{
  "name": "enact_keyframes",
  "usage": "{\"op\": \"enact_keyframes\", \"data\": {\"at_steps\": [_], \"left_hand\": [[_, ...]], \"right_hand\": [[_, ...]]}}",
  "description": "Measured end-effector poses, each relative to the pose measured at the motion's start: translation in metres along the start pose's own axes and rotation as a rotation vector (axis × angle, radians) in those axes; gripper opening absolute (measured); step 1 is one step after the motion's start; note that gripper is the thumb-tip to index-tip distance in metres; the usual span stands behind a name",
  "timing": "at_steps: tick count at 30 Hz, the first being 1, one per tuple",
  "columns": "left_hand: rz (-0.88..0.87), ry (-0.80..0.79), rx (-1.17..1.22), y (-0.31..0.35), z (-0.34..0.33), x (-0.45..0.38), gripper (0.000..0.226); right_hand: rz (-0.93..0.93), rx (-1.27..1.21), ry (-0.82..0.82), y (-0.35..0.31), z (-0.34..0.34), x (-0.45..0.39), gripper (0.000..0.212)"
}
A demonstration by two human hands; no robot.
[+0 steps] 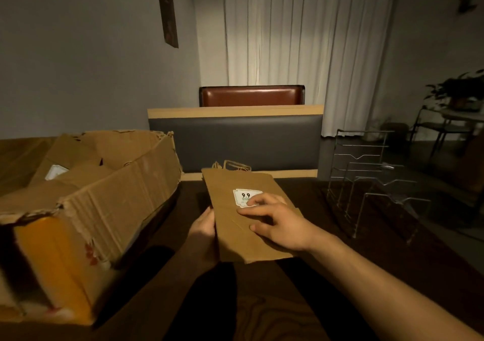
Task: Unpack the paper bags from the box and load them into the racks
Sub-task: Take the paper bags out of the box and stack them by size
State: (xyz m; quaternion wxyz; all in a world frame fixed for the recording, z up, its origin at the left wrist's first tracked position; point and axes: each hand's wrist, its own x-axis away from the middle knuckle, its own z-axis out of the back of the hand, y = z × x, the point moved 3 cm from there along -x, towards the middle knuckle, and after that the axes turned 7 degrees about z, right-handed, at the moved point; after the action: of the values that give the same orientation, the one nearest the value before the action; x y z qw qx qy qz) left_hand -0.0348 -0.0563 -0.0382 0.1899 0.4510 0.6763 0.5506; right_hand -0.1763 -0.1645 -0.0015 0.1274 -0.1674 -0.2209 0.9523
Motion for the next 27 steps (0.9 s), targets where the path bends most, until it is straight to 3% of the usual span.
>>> {"op": "enact_keyframes", "data": {"at_steps": [2,4,6,8,9,12,13,16,20,27], "left_hand": [[0.0,-0.047,0.028,-0.008,0.006,-0.006,0.03],[0.014,-0.042,0.093,-0.011,0.009,-0.009,0.037],[0.027,-0.007,0.088,-0.014,0.013,-0.018,0.041],[0.042,0.028,0.045,-0.015,0.019,-0.024,0.043],[0.04,0.047,0.024,-0.014,0.022,-0.029,0.042],[0.039,0.058,-0.009,-0.006,0.028,-0.042,0.042],[0.033,0.056,-0.024,-0.004,0.029,-0.046,0.042],[-0.012,0.091,-0.081,0.008,0.037,-0.058,0.04],[-0.11,0.199,-0.206,0.034,0.046,-0.083,0.044],[-0.305,0.297,-0.435,0.064,0.055,-0.086,0.035]], "right_hand": [[-0.117,0.046,0.017,0.014,-0.008,0.0,0.046],[-0.293,0.008,0.052,0.03,-0.013,0.0,0.068],[-0.477,-0.089,0.037,0.046,-0.016,-0.001,0.099],[-0.604,-0.269,0.042,0.061,-0.017,-0.002,0.111],[-0.64,-0.384,0.08,0.066,-0.018,-0.003,0.103],[-0.713,-0.697,0.311,0.081,-0.017,-0.01,0.049],[-0.737,-0.767,0.368,0.089,-0.015,-0.012,0.043],[-0.749,-0.943,0.458,0.112,-0.004,-0.023,0.05],[-0.72,-0.837,0.6,0.151,0.018,-0.047,0.051],[-0.77,-0.607,0.47,0.195,0.028,-0.095,0.049]]}}
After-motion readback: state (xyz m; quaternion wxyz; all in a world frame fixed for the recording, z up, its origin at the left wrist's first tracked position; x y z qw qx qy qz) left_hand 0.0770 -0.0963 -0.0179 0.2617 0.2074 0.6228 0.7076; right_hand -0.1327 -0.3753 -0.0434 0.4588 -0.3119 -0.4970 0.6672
